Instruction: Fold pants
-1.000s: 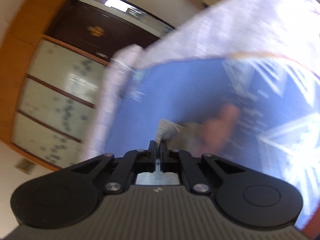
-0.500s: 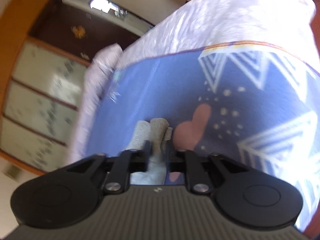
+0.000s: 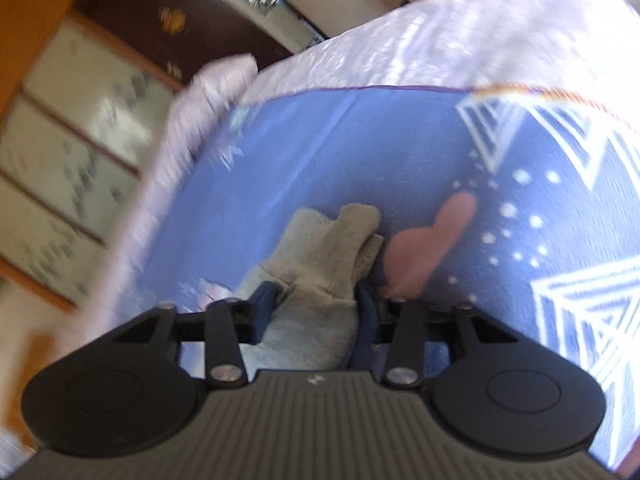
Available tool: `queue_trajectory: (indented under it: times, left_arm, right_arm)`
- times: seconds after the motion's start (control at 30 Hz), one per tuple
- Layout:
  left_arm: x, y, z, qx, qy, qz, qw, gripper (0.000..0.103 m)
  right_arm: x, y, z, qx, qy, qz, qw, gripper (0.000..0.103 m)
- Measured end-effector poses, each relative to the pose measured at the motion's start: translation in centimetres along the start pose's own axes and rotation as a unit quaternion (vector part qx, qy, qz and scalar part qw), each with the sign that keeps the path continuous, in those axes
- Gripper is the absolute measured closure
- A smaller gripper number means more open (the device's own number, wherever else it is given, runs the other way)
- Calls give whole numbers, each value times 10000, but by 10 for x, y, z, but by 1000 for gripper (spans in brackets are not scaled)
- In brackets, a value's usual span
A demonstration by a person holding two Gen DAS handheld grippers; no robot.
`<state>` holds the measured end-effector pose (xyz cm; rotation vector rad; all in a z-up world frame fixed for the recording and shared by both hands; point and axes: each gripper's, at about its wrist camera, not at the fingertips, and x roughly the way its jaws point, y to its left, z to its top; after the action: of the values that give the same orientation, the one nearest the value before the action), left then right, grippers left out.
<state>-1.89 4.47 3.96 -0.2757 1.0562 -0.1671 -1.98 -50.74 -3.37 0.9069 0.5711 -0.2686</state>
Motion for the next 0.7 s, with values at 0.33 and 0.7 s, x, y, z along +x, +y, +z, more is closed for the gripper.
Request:
queue_trajectory:
  times: [0.33, 0.7]
  left_arm:
    - [-26, 14, 14, -311, -329, -571, 9973, 43]
    - [-32, 24, 19, -669, -437, -1271, 9887, 42]
  right_arm:
    - [-62, 85, -14, -1010, -301, 1270, 9863, 87]
    - [-32, 221, -207, -3410, 1693, 2547, 8889, 80]
